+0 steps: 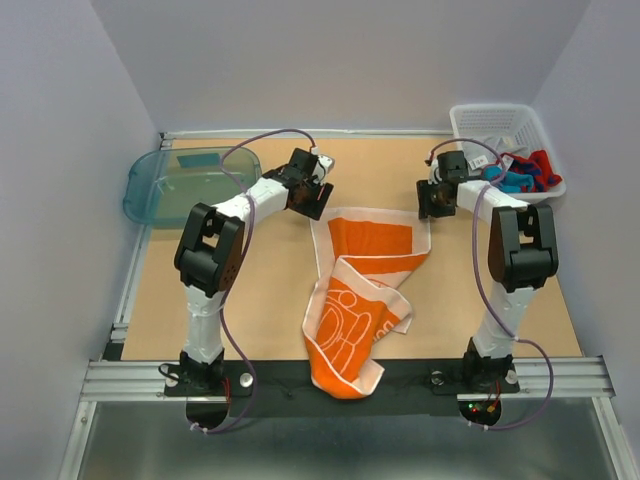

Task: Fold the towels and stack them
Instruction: Flatten out the crumpled towel

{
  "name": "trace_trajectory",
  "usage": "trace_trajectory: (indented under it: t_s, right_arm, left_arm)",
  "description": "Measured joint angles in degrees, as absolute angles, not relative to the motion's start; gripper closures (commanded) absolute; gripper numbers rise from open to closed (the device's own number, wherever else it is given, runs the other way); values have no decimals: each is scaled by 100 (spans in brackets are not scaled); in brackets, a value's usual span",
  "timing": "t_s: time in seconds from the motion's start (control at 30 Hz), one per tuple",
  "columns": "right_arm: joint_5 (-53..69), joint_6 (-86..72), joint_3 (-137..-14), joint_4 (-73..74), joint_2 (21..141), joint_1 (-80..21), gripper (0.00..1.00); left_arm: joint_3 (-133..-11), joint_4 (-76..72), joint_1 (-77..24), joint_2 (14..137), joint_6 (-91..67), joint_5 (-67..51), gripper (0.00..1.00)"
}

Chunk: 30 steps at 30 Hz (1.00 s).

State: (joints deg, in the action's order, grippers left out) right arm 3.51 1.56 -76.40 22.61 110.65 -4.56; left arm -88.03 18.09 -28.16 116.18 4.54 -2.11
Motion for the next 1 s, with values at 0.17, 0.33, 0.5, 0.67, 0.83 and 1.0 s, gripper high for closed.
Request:
trace_trajectory:
  t_s: [0.17,0.33,0.5,0.67,0.83,1.0]
  right_arm:
    - [445,263,-7647,2272,11238,-456,51]
    - [458,325,-7686,2265,11281,-456,51]
    - [462,357,-7712,2248,11312,-456,58]
    - [462,408,-7765,2182,11373,-456,72]
    - [506,432,-7765,2117,11395,-456,89]
    - [523,480,-7752,2062,11404,-456,100]
  left_arm:
    - [-8855,1868,-2801,11660,615,-231,28]
    - [-8919,1868,-2799,11664,683,-235,28]
    - [-8967,1859,-2770,11747,703,-257,28]
    - [-9015,1820,-2746,11970,703,-266,27]
    - [-9015,1789,-2724,12105,674,-285,27]
    - [-9131,1719,-2722,12154,585,-344,27]
